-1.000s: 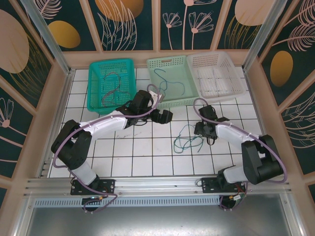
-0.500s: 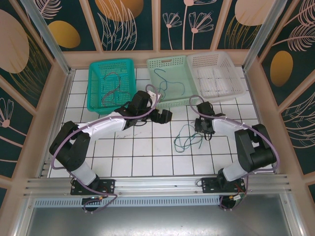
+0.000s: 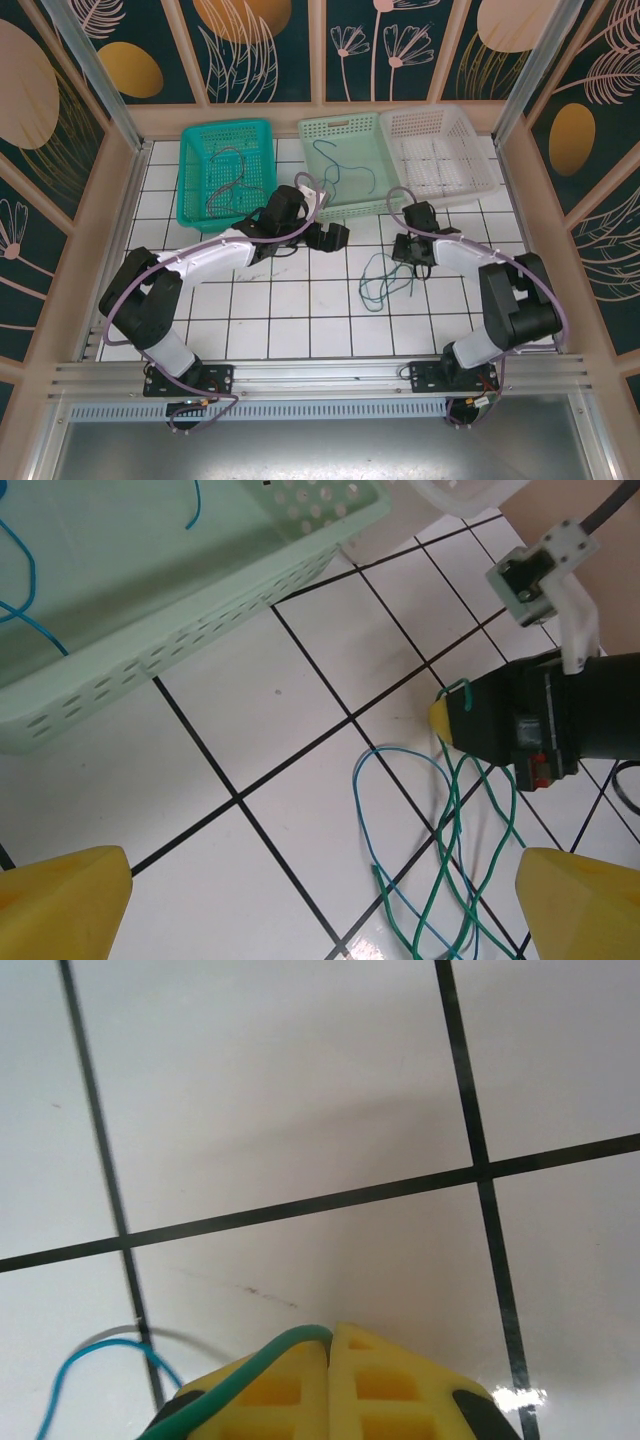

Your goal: Untangle the cables

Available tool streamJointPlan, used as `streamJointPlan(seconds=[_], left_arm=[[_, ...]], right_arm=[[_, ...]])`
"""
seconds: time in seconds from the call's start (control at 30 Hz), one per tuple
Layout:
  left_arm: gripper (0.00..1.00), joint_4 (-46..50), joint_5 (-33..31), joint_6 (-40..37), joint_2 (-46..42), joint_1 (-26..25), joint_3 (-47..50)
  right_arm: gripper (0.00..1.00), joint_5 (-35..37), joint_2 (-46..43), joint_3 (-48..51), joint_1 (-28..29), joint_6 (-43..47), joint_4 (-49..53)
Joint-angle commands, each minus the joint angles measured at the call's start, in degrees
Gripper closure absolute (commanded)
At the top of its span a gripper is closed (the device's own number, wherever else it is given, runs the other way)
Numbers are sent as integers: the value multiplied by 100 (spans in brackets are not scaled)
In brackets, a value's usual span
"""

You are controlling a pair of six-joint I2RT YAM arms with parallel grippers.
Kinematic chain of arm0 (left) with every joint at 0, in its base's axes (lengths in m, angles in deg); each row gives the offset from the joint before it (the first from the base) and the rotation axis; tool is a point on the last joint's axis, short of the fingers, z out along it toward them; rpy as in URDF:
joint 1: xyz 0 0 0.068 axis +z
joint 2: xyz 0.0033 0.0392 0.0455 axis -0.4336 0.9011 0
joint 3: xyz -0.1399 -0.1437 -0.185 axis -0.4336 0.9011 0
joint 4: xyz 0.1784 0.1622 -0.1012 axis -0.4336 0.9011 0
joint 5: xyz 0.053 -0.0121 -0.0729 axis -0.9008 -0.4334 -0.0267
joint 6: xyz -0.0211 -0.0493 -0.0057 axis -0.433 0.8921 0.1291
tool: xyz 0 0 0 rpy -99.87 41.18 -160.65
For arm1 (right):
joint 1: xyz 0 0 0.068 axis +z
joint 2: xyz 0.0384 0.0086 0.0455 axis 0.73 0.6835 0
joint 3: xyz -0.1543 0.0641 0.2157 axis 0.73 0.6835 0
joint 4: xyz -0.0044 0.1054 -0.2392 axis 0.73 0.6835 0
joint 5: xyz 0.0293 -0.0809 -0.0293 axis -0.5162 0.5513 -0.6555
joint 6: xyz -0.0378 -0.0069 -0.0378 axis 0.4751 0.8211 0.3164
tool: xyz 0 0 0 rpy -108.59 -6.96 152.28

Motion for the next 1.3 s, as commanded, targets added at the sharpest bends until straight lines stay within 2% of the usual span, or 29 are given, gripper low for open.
streamJointPlan(seconds=[0.0, 0.17, 0.57, 0.83, 0.97, 1.13, 1.2, 1.27], left_arm=[[1, 0, 131, -166, -14, -37, -158], [2, 87, 548, -354, 188, -37, -383], [19, 275, 1834, -930, 680, -37, -691], [22, 239, 2259, -995, 741, -128, -557], [30, 264, 2304, -978, 849, -222, -673], [33, 293, 2270, -969, 995, -254, -818], [41, 334, 2208, -983, 1030, -257, -888], [57, 388, 2104, -988, 1061, -258, -948]], right_arm=[[100, 144, -606, -420, 169, -109, 283], [100, 290, -1081, -738, 365, -215, 435], [100, 92, -1299, -986, 573, -229, 176], [100, -56, -1395, -867, 538, -509, -121], [100, -163, -1443, -859, 531, -644, -266], [100, -185, -1504, -798, 534, -752, -357], [100, -184, -1528, -767, 531, -800, -366], [100, -184, -1562, -719, 529, -823, -349]])
